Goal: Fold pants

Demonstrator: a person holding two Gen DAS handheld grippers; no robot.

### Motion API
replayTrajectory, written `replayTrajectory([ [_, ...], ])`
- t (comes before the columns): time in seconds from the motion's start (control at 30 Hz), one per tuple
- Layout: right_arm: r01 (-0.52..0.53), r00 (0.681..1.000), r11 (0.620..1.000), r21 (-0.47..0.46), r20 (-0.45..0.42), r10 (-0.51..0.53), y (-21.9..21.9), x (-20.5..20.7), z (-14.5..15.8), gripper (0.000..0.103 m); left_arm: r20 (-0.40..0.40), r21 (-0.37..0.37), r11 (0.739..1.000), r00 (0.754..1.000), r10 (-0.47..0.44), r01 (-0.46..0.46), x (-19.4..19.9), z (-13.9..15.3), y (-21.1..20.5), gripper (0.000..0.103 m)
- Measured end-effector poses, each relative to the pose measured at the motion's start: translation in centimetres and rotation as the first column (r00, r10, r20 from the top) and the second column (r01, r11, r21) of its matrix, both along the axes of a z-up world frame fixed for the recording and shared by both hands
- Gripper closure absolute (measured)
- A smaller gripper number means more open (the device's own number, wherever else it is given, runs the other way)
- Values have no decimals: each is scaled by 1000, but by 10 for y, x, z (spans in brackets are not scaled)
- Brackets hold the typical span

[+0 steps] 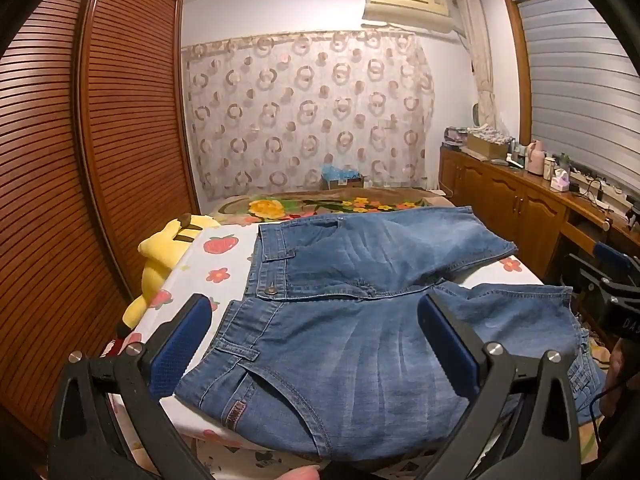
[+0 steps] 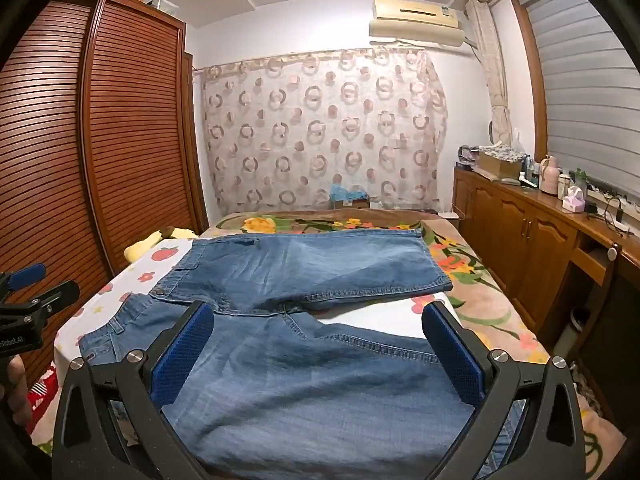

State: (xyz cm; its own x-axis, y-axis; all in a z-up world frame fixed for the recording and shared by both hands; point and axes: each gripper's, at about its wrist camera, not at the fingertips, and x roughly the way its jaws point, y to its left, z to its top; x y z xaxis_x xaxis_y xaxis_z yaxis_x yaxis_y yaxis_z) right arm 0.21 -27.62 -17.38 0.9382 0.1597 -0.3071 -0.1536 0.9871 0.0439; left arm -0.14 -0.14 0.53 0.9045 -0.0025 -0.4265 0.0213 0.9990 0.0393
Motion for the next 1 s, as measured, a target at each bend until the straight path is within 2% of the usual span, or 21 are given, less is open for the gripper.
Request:
replayTrajectory([
  [1.0, 0, 1000, 1000, 8, 10, 0, 0, -4, -1, 0, 32, 5, 1000, 999, -4, 3, -9, 10, -3, 0],
])
